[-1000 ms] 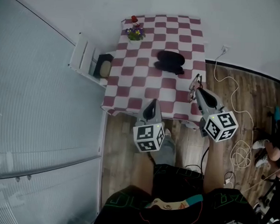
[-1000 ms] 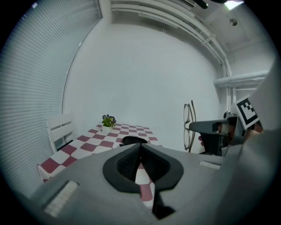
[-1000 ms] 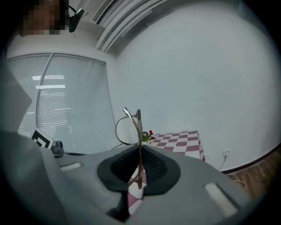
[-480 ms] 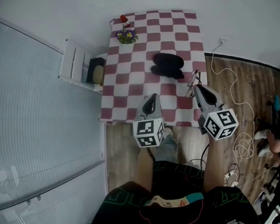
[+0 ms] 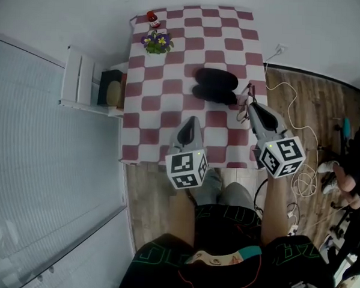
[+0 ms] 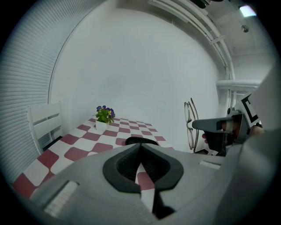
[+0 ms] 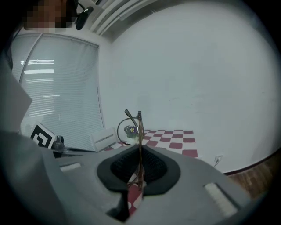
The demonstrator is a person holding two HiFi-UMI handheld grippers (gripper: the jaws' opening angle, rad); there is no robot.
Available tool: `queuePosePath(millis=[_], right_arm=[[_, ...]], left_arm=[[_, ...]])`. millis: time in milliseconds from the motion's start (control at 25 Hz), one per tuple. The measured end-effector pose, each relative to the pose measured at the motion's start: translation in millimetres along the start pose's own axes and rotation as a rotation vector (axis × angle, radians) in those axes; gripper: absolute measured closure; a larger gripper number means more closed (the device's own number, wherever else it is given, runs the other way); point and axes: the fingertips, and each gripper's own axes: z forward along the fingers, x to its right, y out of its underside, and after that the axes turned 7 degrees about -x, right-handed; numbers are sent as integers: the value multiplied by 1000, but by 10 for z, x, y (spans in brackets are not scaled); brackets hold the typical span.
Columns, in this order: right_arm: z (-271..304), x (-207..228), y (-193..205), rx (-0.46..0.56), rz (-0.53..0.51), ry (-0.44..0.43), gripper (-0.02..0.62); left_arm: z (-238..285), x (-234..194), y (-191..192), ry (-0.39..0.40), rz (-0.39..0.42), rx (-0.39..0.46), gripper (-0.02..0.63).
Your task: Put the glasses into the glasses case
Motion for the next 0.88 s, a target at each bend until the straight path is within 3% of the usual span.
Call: queuePosePath(millis=[320,720,880], right_arm=[[181,-61,30,-80,-141,50,575],[580,-174,100,-218,-407,64,575],[743,-211,152,-249,-458,41,575]], left_arm=[[186,18,80,33,-30,-24,597],[357,-118,57,3,-91,-19,597],[411,-178,69,-18,-120,-20,597]])
